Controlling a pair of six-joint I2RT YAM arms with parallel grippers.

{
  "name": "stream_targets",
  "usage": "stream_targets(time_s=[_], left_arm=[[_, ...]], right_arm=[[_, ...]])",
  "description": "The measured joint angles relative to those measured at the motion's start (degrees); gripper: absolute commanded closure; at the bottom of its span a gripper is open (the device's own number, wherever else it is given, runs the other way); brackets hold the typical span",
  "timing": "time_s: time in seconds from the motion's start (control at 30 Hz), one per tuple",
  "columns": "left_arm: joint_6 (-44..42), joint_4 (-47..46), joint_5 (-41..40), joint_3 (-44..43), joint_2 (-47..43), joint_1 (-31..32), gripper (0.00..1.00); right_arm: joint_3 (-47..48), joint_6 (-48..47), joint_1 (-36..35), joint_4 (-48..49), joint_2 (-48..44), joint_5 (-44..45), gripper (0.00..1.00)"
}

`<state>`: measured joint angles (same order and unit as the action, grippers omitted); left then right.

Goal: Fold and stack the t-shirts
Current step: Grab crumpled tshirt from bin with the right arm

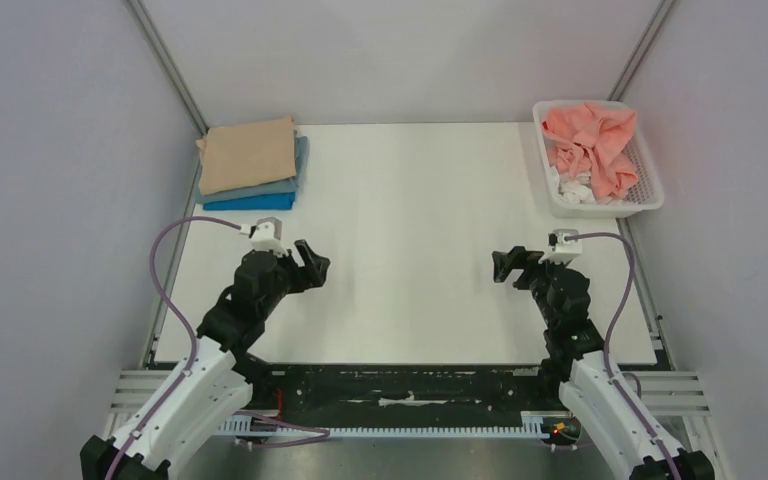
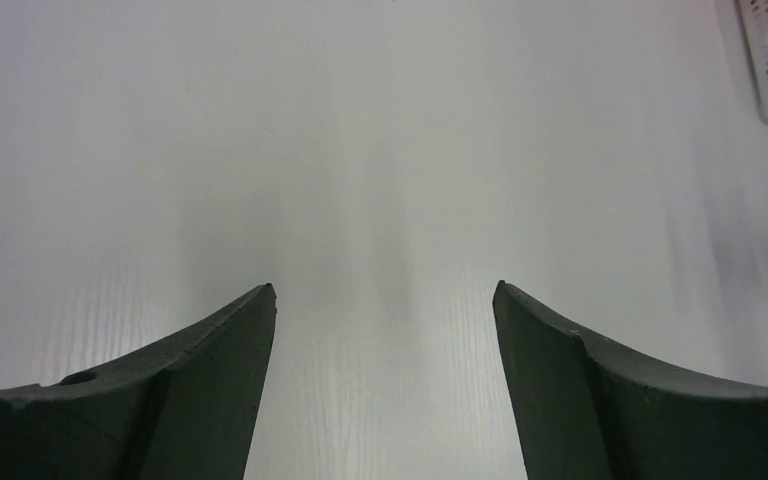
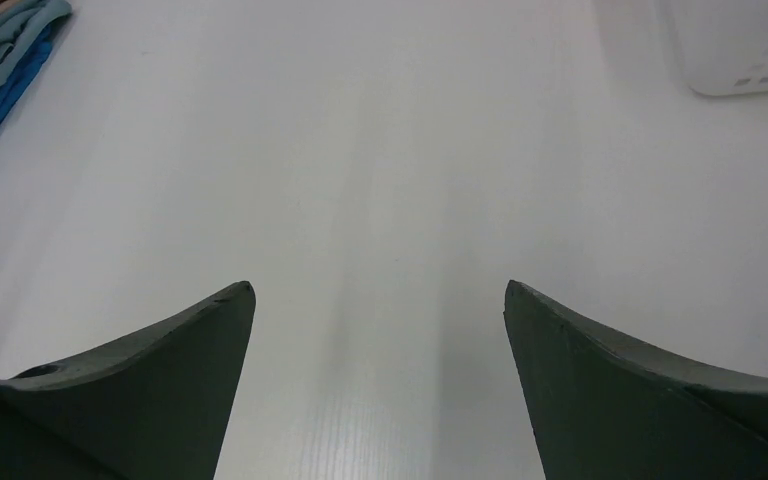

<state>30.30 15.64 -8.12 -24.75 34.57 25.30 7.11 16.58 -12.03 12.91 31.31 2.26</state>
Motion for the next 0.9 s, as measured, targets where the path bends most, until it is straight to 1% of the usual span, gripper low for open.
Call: stream_targets(time_s=[0.17,0.27,0.4,0.5,0.57,0.73,0.9], left_arm=[[0.1,-1.7,0.8,0.0,1.2,0.0,0.14],[0.3,-2.9,0.8,0.0,2.3,0.0,0.14],[0.8,-3.5,0.7,0.0,2.9,0.0,0.14],[1.0,-3.7,0.7,0.0,2.7,0.0,0.14],[1.2,-3.7,0.3,0.0,2.3,0.0,0.14],[1.3,-3.7,-1.0,0.0,1.1,0.0,0.14],[1.3,-3.6,-2.5,0.0,1.2,0.0,0.14]], right_arm=[[1.2,2.2,0.0,0.1,3.3,0.0,0.02],[6.4,3.5,0.0,-0.8,7.5,-0.5,0.02],[20.7,3.9,0.0,-4.7,16.5,0.5,0.02],[33.4,2.6,0.0,-6.8,24.9,4.2,0.02],[39.7,1.3,0.8,-7.3,29.6,6.4,0.02],[56.7,-3.9,7.1,-9.6,44.5,10.1,0.02],[69.9,-8.6,13.8,-11.5,58.3,13.4,0.02]])
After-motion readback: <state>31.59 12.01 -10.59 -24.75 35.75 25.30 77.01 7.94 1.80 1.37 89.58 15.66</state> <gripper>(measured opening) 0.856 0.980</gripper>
